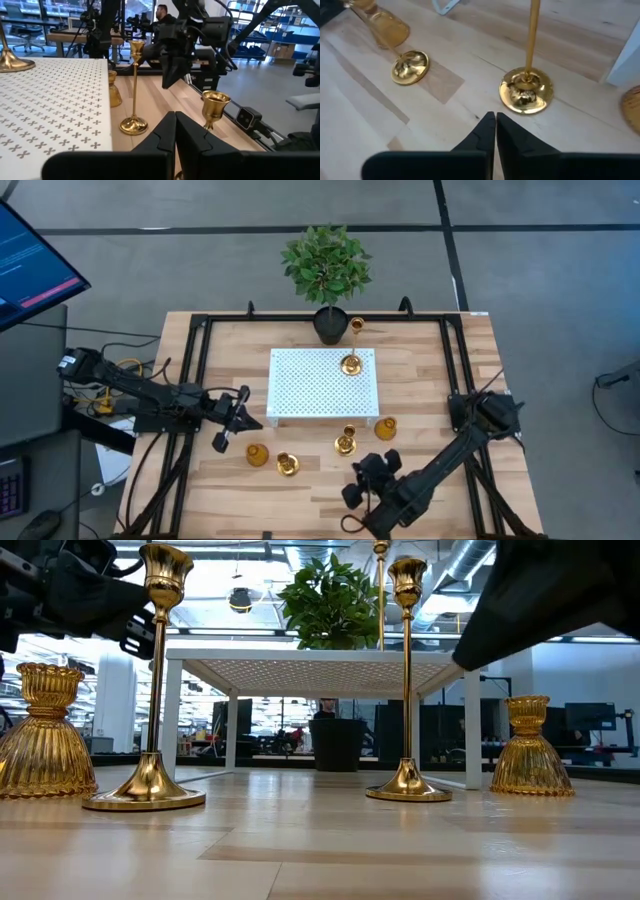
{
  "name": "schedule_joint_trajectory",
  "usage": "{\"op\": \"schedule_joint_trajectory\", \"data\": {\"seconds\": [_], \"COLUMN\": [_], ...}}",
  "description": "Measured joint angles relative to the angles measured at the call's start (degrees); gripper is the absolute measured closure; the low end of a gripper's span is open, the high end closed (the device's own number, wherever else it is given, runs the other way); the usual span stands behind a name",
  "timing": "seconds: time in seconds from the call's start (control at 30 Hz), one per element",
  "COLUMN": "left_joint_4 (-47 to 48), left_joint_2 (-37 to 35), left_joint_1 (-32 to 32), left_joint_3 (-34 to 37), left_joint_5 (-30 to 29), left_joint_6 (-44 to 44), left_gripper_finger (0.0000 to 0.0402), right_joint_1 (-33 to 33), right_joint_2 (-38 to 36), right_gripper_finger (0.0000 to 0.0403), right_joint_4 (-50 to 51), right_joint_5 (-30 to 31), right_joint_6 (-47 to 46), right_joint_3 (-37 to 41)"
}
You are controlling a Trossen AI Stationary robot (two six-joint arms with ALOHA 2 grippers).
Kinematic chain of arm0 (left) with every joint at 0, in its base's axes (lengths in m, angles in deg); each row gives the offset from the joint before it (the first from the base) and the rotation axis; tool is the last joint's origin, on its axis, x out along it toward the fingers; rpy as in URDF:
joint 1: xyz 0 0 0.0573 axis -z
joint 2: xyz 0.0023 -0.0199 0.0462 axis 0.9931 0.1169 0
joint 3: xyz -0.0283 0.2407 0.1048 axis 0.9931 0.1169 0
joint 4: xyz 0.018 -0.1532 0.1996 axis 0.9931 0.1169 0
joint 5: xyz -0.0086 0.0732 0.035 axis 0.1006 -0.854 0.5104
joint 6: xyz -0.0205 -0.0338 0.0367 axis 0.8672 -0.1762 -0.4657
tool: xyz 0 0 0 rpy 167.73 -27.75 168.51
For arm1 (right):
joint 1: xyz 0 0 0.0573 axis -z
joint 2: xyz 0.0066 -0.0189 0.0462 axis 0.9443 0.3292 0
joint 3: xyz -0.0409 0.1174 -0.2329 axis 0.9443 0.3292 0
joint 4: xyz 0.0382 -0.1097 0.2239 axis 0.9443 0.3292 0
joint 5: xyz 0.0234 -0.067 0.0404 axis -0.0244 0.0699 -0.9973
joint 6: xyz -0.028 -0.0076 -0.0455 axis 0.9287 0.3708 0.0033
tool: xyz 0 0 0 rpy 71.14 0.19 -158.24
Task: Pick & Place candle stick holders
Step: Put the right gold candle holder on the shelf
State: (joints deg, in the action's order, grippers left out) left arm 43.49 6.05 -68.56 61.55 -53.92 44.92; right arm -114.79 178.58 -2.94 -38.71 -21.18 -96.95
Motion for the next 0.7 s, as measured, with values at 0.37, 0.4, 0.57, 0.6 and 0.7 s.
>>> {"op": "schedule_joint_trajectory", "data": {"seconds": [0.37, 0.4, 0.57, 0.6, 0.7], "left_joint_4": [0.04, 0.06, 0.06, 0.07, 0.07], "left_joint_2": [0.04, 0.04, 0.04, 0.04, 0.04], "left_joint_1": [0.0, 0.0, 0.0, 0.0, 0.0], "left_joint_3": [0.0, 0.01, 0.02, 0.0, 0.0], "left_joint_5": [0.0, 0.0, 0.0, 0.0, 0.0], "left_joint_6": [0.0, 0.0, 0.0, 0.0, 0.0], "left_gripper_finger": [0.0394, 0.0394, 0.0394, 0.0394, 0.0394], "right_joint_1": [6.58, 7.09, 8.37, 8.19, 7.28], "right_joint_2": [0.02, 0.0, 0.0, 0.0, -0.03], "right_gripper_finger": [0.0402, 0.0402, 0.0403, 0.0403, 0.0403], "right_joint_4": [-12.32, -12.9, -11.63, -10.74, -6.79], "right_joint_5": [-17.78, -18.22, -13.85, -11.4, -7.05], "right_joint_6": [22.32, 23.0, 17.61, 15.99, 10.52], "right_joint_3": [-0.11, -0.11, -0.09, -0.09, -0.09]}}
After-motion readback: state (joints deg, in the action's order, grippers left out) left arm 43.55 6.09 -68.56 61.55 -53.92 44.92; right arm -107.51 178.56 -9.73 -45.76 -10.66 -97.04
